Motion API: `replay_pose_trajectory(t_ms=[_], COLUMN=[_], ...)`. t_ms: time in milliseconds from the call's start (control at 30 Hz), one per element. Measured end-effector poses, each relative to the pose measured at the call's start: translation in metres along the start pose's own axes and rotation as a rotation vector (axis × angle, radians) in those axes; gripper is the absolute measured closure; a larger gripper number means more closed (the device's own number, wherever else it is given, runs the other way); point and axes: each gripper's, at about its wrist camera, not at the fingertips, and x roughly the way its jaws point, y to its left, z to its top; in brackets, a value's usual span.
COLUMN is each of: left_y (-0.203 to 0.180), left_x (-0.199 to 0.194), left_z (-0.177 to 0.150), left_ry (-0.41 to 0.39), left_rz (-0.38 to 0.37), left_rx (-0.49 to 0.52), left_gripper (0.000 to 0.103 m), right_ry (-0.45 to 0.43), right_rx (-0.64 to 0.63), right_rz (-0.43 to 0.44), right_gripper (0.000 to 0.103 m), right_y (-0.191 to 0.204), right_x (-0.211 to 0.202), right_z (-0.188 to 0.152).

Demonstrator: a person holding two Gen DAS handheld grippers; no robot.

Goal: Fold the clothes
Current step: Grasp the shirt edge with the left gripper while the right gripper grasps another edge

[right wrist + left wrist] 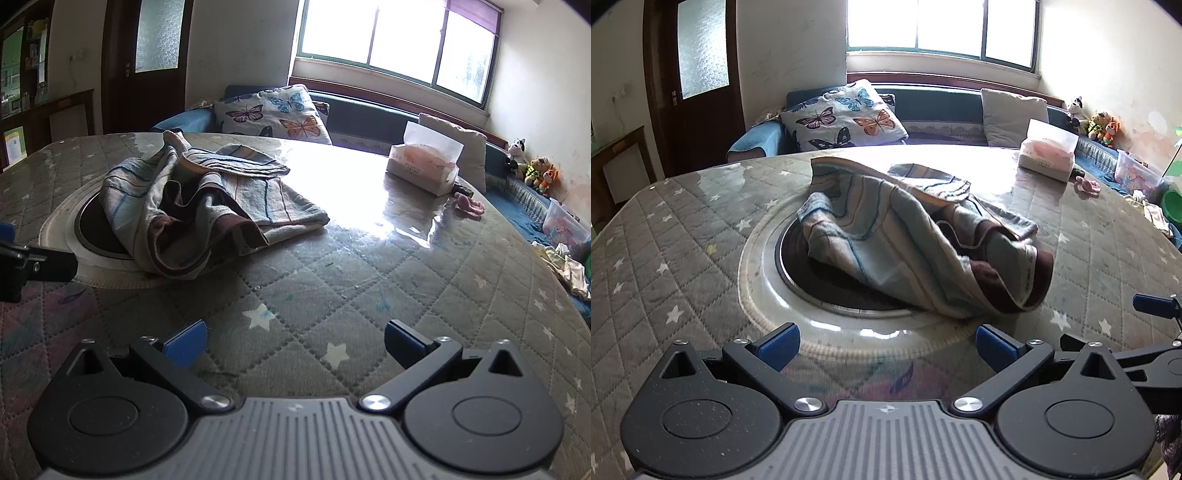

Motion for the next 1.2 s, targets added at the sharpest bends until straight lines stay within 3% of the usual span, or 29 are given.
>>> replay_pose_trajectory(t_ms=[267, 367, 567, 733, 833, 1067, 1200], left_y=[0.006, 0.009, 0.011, 0.008, 0.008, 0.015, 0.018], left_x=[0.020, 0.034, 0.069, 0.094, 0.106, 0.121, 0.114], left_z=[0.042, 0.062, 0.091, 0.099, 0.103, 0.101, 0.096], left_ry=[-0.023, -0.019, 0.030, 0.080, 0.111, 0.169, 0.151], left_rz=[0.023, 0.035, 0.013, -0.006, -0.030, -0.098, -0.095], left_rx=[-0.040, -0.064, -0.105, -0.090, -0.076, -0.066, -0.063], left_gripper=[0.001, 0.007, 0.017, 0.022, 0.034, 0.089, 0.098], right_ry=[0.004, -0.011, -0.013, 0.017, 0.034, 0.084, 0.104], right_rx=[0.011, 0.014, 0.037, 0.062, 0.058, 0.073, 0.087], right_rz=[0.044, 0.054, 0.074, 0.118, 0.140, 0.195, 0.227], right_gripper=[0.000, 0.001, 0.011, 0.027, 0.033, 0.046, 0.062], right_y=[-0.008, -0.015, -0.030, -0.043, -0.045, -0.048, -0.050], right_x=[0.013, 0.019, 0.039, 0.070, 0.091, 0.136, 0.143], right_z=[0.022, 0.037, 0.065, 0.086, 0.096, 0.109, 0.106])
